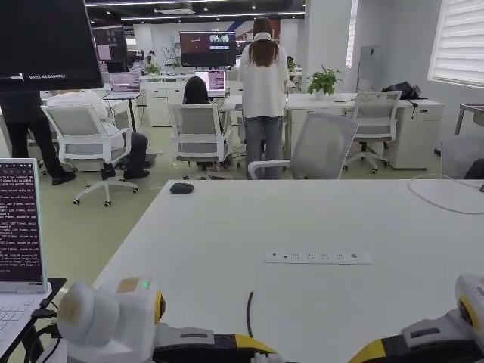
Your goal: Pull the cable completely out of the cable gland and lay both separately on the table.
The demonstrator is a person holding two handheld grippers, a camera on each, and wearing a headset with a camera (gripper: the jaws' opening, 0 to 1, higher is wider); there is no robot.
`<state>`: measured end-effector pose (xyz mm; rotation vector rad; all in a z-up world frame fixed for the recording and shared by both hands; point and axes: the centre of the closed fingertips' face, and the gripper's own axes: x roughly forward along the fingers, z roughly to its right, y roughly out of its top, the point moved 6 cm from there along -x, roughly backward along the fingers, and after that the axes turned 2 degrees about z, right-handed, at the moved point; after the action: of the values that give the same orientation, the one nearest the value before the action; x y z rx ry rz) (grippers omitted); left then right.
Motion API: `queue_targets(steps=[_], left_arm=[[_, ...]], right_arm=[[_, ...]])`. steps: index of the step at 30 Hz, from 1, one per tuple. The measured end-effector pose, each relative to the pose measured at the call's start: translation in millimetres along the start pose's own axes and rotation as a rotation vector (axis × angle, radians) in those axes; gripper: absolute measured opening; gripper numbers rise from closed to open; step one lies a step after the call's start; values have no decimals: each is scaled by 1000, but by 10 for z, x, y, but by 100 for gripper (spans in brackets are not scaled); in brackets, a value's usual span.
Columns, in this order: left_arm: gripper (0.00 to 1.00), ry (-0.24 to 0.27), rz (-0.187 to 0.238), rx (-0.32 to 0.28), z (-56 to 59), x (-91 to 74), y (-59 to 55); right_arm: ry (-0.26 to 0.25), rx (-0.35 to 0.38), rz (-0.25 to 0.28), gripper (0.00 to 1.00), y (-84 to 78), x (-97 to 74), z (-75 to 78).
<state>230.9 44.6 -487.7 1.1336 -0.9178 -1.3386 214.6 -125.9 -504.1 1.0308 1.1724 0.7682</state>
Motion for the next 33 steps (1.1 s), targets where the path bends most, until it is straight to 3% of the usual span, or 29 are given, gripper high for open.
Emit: queue_targets(steps=[9,15,18,23,28,33], left_arm=[[16,-27,0,17,48,81,45],[16,-37,3,19,55,132,51],[16,-43,3,21,71,158,57],[16,-50,5,24,88,176,73],[16,-49,12,24,94,162,74],[16,-48,14,20,83,149,59]], right_arm=[[0,0,-27,10,-83,45,-5],[-22,-7,24,19,86,94,7],[18,-43,53,24,229,164,-42],[49,-60,65,21,291,253,-50],[85,-62,62,6,296,293,-85],[92,-61,55,5,291,309,-95]])
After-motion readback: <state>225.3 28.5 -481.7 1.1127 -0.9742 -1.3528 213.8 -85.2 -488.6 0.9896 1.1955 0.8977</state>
